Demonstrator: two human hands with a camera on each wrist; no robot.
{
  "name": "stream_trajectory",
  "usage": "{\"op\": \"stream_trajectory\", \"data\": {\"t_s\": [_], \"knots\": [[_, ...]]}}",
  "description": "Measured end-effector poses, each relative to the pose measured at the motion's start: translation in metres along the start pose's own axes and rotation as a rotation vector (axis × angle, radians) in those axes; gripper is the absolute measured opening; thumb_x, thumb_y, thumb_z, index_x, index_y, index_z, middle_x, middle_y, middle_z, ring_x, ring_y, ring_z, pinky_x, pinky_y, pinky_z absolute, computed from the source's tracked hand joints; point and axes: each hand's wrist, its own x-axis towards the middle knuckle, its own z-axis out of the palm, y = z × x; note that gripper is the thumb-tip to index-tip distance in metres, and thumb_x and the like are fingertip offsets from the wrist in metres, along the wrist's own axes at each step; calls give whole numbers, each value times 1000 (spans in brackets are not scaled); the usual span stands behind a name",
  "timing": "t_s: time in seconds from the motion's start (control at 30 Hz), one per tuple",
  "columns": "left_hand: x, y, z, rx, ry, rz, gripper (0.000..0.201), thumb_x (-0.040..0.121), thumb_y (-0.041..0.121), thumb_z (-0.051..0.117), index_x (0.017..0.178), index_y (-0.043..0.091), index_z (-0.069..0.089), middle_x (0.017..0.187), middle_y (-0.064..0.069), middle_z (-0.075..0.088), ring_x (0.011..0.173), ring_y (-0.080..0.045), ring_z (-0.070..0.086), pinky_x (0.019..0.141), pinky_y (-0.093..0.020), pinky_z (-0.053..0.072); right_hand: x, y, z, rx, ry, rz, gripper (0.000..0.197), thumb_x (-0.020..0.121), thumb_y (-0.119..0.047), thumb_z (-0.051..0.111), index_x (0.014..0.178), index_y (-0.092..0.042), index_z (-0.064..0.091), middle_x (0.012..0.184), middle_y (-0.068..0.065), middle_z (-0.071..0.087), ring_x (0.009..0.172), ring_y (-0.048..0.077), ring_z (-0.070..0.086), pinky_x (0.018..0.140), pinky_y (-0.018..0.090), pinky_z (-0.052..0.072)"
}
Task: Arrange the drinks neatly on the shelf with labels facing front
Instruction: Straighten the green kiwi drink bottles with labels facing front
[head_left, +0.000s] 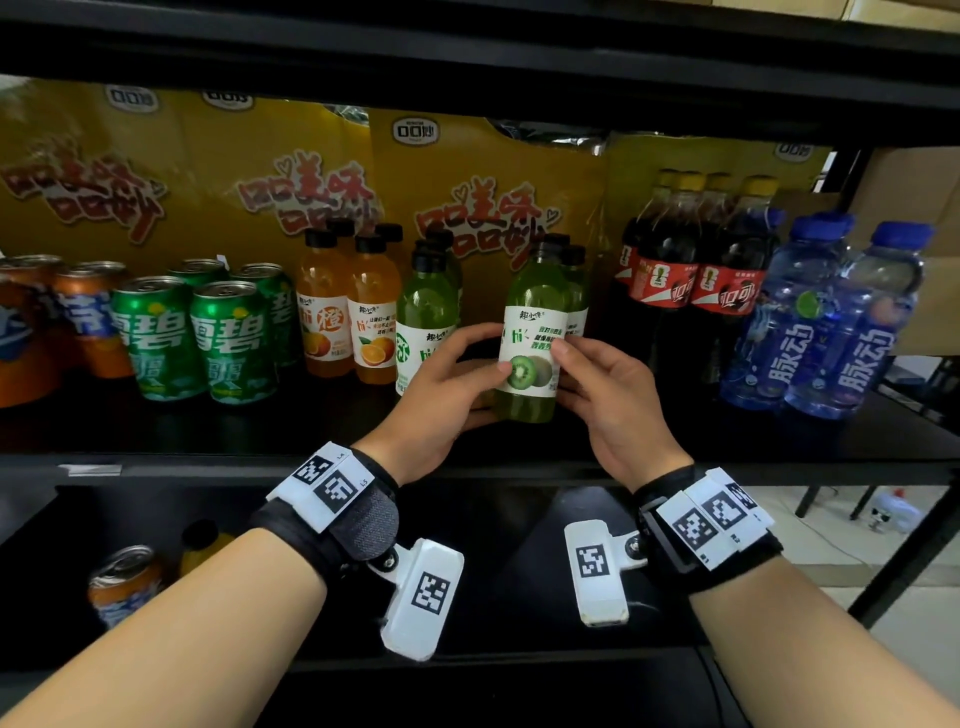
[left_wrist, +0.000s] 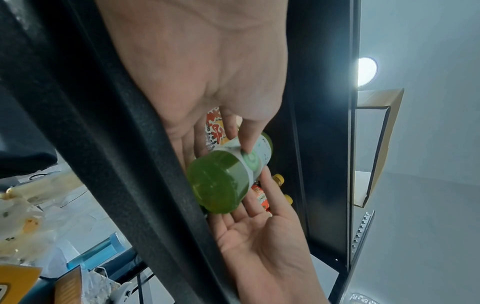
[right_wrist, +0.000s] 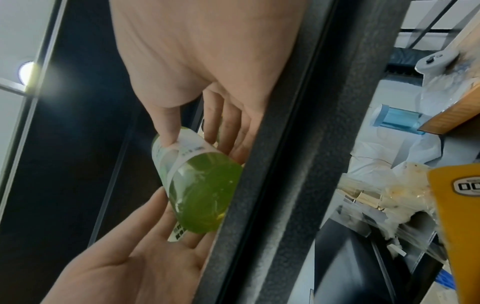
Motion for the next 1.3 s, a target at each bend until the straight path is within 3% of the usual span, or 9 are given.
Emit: {"op": "stream_trajectory", "data": {"t_s": [0.23, 0.4, 0.57, 0.73, 0.87, 1.0, 1.07, 1.17, 1.3], "knots": [[-1, -3, 2, 86, -19, 48, 47, 95, 10, 69, 139, 21, 57, 121, -3, 74, 111, -18, 72, 90, -35, 61, -1, 0, 4, -87, 15, -47, 43, 73, -32, 84, 112, -15, 75, 111, 8, 79, 108, 24, 74, 89, 32, 59], [-2, 2, 9, 169, 5, 83, 37, 93, 17, 74, 128, 22, 65, 124, -7, 70, 117, -21, 68, 104, -43, 54, -5, -8, 8, -48, -4, -1, 25, 94, -15, 72, 118, -12, 72, 112, 11, 78, 106, 24, 75, 79, 27, 60], [-6, 20, 12, 30, -103, -112, 42, 99, 23, 66, 140, 18, 57, 129, -7, 71, 118, -22, 68, 101, -44, 56, -8, -17, 20, -72, -29, 62, 20, 103, -19, 61, 119, -11, 71, 112, 9, 78, 105, 21, 75, 80, 27, 61], [-10, 51, 8, -228, -157, -272, 40, 95, 22, 57, 132, 8, 61, 124, -16, 69, 103, -29, 71, 79, -43, 62, -1, -29, 26, -327, 61, -59, 27, 96, -39, 71, 100, -12, 72, 84, -8, 78, 79, 1, 73, 66, 13, 53], [-16, 66, 4, -312, -105, -335, 50, 94, 26, 65, 136, 2, 56, 127, -20, 62, 103, -33, 70, 75, -42, 65, 3, -37, 26, -380, 35, 29, 57, 81, -70, 63, 105, -19, 75, 99, 1, 80, 90, 11, 76, 72, 22, 57], [-19, 69, 6, -434, -69, -431, 74, 69, 42, 81, 131, 6, 63, 112, -23, 72, 90, -35, 76, 56, -35, 64, 1, -37, 29, -529, 49, 146, 81, 62, -91, 48, 96, -24, 78, 83, -3, 80, 70, 5, 74, 56, 19, 49], [-21, 66, 8, -404, -50, -464, 82, 59, 50, 81, 128, 10, 65, 95, -20, 75, 75, -30, 77, 49, -30, 61, 0, -32, 31, -571, 70, 188, 83, 67, -89, 43, 92, -18, 77, 78, 2, 79, 65, 10, 73, 63, 28, 48], [-20, 59, 12, -351, -44, -452, 74, 62, 55, 81, 123, 14, 68, 89, -17, 76, 73, -26, 77, 52, -29, 62, -4, -30, 31, -580, 104, 221, 68, 91, -77, 38, 97, -19, 73, 75, 1, 78, 62, 11, 73, 67, 32, 48], [-21, 52, 10, -188, -37, -384, 40, 84, 44, 78, 113, 19, 68, 94, -10, 77, 81, -24, 77, 61, -33, 62, -11, -40, 32, -438, 59, 275, 62, 97, -74, 38, 126, -27, 66, 108, 1, 79, 92, 17, 76, 82, 41, 59]]}}
